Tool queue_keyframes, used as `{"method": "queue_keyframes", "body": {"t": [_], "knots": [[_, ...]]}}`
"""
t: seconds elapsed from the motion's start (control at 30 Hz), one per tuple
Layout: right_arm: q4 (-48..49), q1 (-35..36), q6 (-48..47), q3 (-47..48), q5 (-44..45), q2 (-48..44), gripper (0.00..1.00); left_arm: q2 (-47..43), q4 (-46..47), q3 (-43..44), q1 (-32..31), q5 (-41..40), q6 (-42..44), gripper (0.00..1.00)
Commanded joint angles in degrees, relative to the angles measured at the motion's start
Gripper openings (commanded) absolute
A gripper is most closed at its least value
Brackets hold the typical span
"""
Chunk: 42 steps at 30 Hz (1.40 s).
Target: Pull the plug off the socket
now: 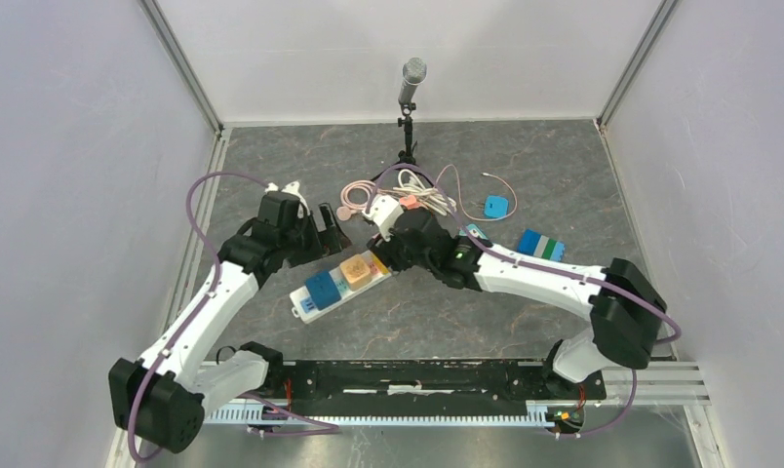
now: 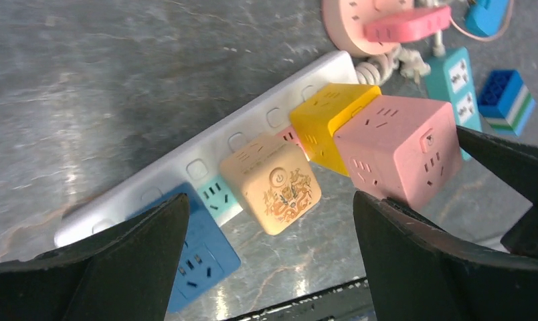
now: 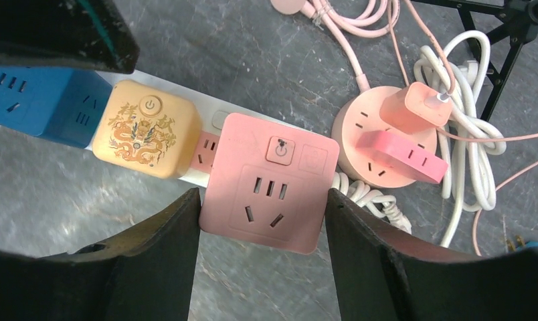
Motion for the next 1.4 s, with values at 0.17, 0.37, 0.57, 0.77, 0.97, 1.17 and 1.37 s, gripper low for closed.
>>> {"method": "queue_keyframes", "body": {"t": [0.17, 0.37, 0.57, 0.77, 0.97, 1.17, 1.37], "knots": [[1.8, -3.7, -9.8, -4.6, -8.3, -5.5, 0.67, 8.5, 17.5, -2.0, 0.2, 21.7, -2.6, 0.84], [5.7, -3.7, -6.5, -6.8, -3.7, -4.6, 0.95, 13.2, 21.7, -1.9, 0.0, 21.1, -2.7, 0.74], [8.0, -3.7, -7.1, -6.4, -6.5, -3.6, 0.81, 16.2, 26.9, -3.3, -0.1, 20.2, -6.4, 0.63], [10.4, -3.7, -7.1, -7.1, -7.0, -3.5, 0.67, 20.6, 32.0, -5.0, -1.2, 21.2, -9.3, 0.52], [10.1, -3.7, -6.6, -6.3, -6.7, -2.4, 0.54, 23.3, 32.3, -4.5, -2.4, 23.2, -8.8, 0.45], [10.3, -3.7, -5.2, -6.7, -5.9, -2.1, 0.44, 25.2, 31.6, -5.6, -2.9, 24.3, -7.7, 0.35], [12.0, -3.7, -2.9, -8.2, -3.6, -3.0, 0.52, 25.5, 28.5, -6.6, -4.8, 22.9, -5.2, 0.3]]}}
